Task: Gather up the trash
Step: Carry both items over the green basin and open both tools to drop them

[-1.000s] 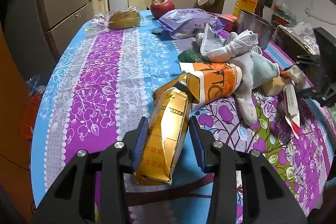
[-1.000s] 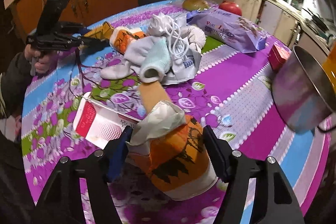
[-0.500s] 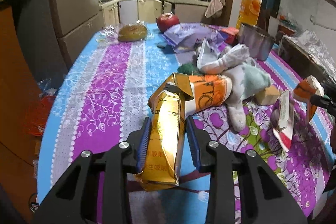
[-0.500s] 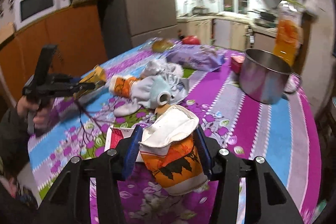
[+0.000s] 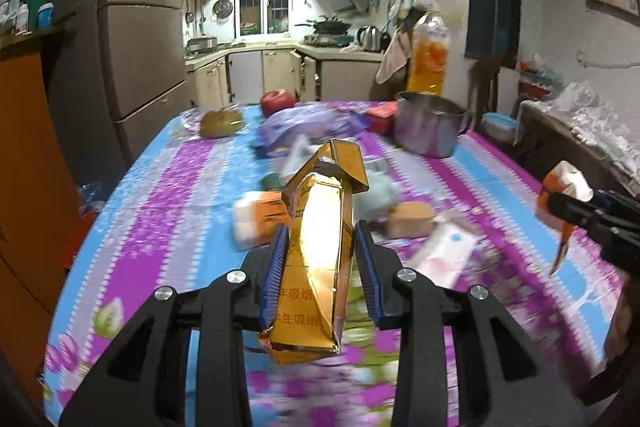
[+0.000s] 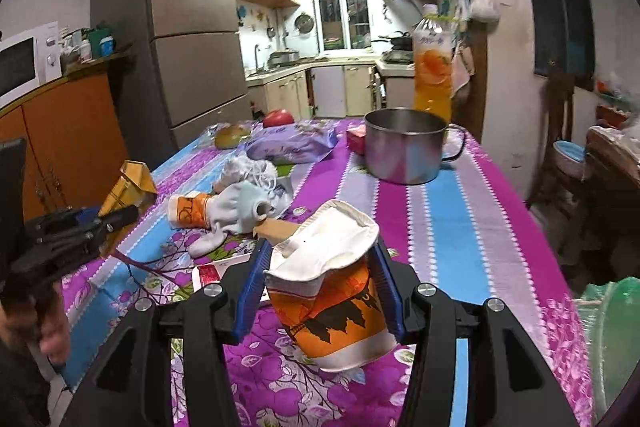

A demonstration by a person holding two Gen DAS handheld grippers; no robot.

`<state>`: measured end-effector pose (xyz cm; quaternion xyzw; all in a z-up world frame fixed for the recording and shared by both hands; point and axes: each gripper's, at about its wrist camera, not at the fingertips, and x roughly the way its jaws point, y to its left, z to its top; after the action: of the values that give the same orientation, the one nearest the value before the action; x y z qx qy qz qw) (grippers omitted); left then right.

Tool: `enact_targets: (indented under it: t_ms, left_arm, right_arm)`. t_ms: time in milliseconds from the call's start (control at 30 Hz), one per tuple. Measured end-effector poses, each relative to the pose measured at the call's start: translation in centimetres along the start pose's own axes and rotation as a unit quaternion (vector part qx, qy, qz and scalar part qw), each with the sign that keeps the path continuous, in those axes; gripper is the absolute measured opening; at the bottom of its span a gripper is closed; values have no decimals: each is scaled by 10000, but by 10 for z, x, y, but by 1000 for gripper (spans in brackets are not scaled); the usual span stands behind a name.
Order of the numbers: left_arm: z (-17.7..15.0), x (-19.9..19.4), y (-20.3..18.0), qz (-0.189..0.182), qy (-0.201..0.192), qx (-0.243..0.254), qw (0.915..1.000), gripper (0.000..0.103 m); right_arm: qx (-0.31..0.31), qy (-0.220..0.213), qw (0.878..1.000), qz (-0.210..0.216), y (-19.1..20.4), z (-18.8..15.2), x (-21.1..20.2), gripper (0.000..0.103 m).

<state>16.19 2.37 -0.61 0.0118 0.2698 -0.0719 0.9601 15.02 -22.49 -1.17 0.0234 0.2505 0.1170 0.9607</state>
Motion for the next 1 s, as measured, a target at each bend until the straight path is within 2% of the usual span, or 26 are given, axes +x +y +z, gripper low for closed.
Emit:
enact_targets:
  t_ms: [200, 567, 1000]
  left_arm:
    - [7, -9, -49, -278, -181, 82, 9994, 32]
    - [20, -21, -128, -928, -361, 341, 9944, 32]
    - [35, -17, -231, -1698, -369, 745, 9820, 32]
  right_arm:
    - [172, -185, 9990, -359, -15, 5, -33, 52]
    - [439, -424, 9939, -921, -66, 8, -100, 52]
    - [809, -468, 9800, -1759, -161, -7, -172, 52]
